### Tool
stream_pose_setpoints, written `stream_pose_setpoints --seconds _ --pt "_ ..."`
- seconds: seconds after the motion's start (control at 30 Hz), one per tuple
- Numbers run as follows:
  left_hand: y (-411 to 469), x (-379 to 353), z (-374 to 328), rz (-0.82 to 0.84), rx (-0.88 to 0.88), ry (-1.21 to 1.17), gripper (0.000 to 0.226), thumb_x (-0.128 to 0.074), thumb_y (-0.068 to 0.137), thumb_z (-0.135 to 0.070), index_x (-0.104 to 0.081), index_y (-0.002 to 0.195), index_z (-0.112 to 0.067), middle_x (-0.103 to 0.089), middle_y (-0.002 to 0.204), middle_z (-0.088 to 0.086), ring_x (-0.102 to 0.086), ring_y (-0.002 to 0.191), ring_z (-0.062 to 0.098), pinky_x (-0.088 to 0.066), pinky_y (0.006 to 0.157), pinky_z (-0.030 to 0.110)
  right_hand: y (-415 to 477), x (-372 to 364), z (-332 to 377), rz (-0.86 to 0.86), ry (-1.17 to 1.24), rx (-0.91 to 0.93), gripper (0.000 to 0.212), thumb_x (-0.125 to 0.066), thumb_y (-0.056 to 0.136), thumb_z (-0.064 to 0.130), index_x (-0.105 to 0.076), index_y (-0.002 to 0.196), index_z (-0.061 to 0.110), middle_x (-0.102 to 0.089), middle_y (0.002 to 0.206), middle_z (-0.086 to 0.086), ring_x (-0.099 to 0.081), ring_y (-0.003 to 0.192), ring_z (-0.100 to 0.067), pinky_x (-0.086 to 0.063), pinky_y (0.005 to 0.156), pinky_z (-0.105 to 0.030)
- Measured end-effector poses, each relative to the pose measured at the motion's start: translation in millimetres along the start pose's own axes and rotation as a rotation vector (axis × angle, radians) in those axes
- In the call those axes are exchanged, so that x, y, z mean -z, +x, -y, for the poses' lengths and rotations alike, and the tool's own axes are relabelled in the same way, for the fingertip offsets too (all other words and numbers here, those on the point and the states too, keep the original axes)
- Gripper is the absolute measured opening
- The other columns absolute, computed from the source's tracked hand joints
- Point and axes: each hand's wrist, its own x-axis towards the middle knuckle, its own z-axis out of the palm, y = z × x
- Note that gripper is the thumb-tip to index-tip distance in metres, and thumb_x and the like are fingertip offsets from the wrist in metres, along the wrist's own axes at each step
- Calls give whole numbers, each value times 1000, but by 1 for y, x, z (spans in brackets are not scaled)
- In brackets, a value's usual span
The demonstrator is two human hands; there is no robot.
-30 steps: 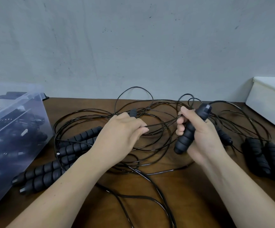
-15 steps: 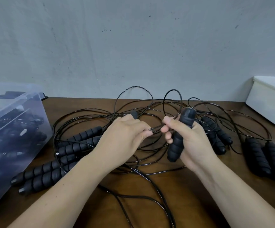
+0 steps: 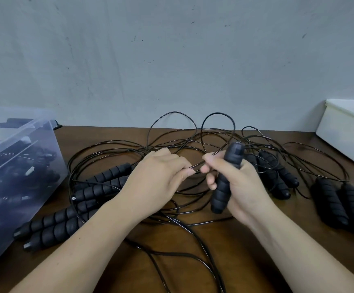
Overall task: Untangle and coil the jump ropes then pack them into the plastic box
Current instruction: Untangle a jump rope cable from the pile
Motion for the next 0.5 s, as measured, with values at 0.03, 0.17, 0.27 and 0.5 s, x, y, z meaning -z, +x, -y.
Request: stream_pose_setpoints --seconds 0.03,0.17,0.27,0.5 --pt "0 0 -1 -5 -10 -4 33 -46 107 -47 -71 101 -28 -63 81 -16 -48 83 11 -50 85 37 -2 -2 -3 25 -37 9 7 -75 96 12 -72 97 5 -73 88 -17 -58 65 -20 -47 58 -28" --pt "-1 -2 0 -17 -17 -9 35 -46 105 -50 -73 104 -27 -67 85 -16 -50 85 11 -51 83 38 -4 -3 -3 41 -89 35 8 -73 97 10 -74 99 2 -75 89 -18 -60 67 -20 -49 59 -28" --pt "0 -1 -1 -6 -4 -14 37 -47 104 -52 -73 105 -27 -68 87 -16 -52 87 11 -49 81 32 -2 1 6 -23 -22 51 7 -73 95 10 -72 97 3 -74 86 -16 -59 65 -17 -47 58 -26" --pt "1 6 -4 -47 10 -12 29 -50 106 -44 -74 110 -28 -68 97 -15 -50 97 15 -48 87 34 1 6 13 -68 41 75 7 -71 97 10 -68 98 4 -71 85 -14 -56 65 -17 -46 56 -25"
